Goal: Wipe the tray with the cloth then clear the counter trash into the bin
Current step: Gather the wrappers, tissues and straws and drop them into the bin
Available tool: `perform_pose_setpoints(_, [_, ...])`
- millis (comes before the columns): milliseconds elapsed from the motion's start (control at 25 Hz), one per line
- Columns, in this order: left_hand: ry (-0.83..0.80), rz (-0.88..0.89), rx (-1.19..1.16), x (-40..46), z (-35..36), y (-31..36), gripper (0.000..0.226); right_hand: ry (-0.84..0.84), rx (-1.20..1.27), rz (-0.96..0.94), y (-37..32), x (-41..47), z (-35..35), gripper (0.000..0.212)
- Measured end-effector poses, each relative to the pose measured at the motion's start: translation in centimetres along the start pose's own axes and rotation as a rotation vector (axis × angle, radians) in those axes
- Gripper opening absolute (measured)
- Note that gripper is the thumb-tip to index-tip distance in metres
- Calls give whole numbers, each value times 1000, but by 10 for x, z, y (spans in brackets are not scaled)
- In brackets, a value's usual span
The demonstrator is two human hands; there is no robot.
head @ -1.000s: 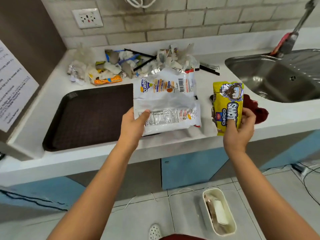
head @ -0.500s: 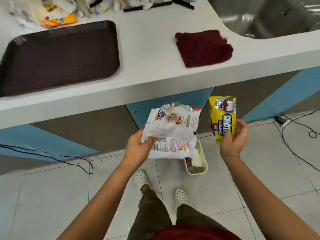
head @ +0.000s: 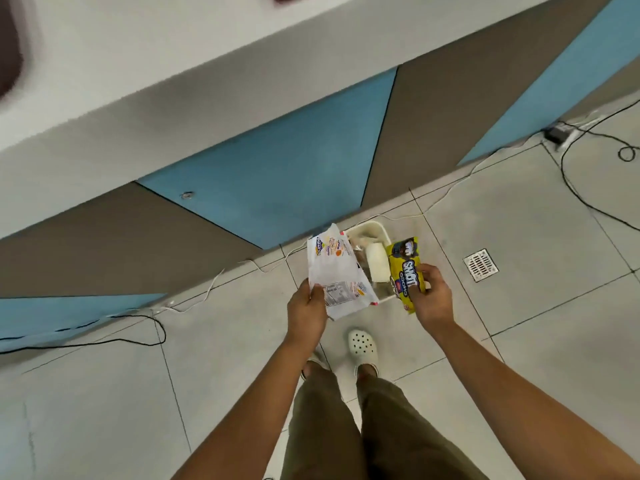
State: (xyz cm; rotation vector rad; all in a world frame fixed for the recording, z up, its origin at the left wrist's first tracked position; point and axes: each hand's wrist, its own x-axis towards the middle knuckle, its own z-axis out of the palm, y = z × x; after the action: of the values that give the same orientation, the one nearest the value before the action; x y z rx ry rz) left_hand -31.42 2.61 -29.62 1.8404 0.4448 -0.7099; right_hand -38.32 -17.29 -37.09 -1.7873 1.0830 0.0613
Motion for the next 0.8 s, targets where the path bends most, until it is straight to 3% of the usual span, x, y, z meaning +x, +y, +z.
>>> perform_pose_setpoints(200, [-10, -57, 34, 60, 36, -42, 32, -86, -157, 110, 49, 39, 34, 37])
perform_pose_setpoints(600, [-45, -91, 116, 145, 95, -75, 35, -176, -363, 117, 100, 104, 74, 53])
perform_pose_setpoints(800, [69, -3, 251, 161, 114, -80, 34, -235, -424, 102, 108, 119, 82, 58])
